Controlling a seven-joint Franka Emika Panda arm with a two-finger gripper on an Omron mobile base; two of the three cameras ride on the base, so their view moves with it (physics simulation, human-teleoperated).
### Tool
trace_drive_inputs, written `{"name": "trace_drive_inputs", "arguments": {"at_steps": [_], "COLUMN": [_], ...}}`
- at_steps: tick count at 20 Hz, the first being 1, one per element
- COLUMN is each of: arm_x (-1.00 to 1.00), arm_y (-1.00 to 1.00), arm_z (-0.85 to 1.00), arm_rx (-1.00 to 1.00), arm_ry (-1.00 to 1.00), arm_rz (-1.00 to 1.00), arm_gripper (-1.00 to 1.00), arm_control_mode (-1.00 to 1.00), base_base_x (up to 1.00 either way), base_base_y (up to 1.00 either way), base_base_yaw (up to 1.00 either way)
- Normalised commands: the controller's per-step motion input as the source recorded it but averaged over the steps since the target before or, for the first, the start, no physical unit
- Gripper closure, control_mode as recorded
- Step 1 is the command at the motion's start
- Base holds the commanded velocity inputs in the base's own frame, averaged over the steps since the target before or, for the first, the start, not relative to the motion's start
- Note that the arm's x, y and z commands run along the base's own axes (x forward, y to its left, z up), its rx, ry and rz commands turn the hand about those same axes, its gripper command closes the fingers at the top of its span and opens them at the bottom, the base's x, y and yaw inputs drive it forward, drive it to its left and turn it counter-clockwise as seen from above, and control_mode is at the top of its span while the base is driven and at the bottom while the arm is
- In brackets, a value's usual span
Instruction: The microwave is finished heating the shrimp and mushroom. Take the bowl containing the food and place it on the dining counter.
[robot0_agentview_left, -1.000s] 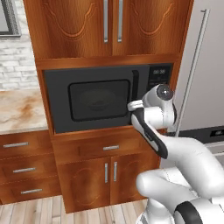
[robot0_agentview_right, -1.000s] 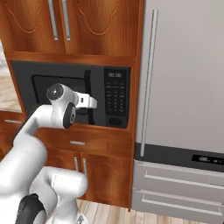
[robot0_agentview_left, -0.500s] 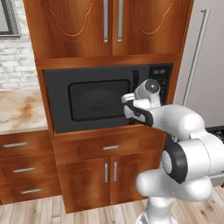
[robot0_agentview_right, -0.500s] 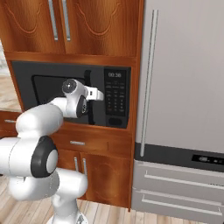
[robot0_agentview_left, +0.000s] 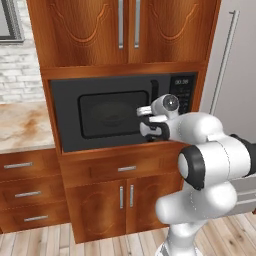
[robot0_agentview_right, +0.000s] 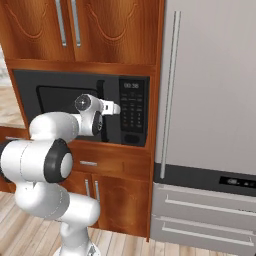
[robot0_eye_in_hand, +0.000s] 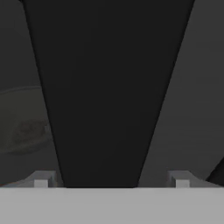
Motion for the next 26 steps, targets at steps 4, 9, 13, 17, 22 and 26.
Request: {"name": "trace_drive_inputs", "arguments": {"at_steps": [4,9,13,17,22,26], "arm_x": [0.07,-0.31,-0.80,-0.99,-1.00,-1.00], "arm_y": [0.00,0.13,0.74,0.97,1.00,1.00], "arm_z": [-0.01,0.15,0.67,0.88,1.00,1.00], "arm_rx": [0.00,0.00,0.00,0.00,0.00,0.00], "arm_ry": [0.00,-0.13,-0.19,-0.17,-0.11,-0.03], "arm_rz": [0.00,0.01,0.02,0.00,0.00,0.00], "arm_gripper": [1.00,1.00,1.00,1.00,1.00,1.00], "arm_control_mode": [-1.00,-1.00,-1.00,-1.00,-1.00,-1.00], "base_base_x": [0.00,0.00,0.00,0.00,0.00,0.00], "base_base_y": [0.00,0.00,0.00,0.00,0.00,0.00], "base_base_yaw": [0.00,0.00,0.00,0.00,0.00,0.00]}}
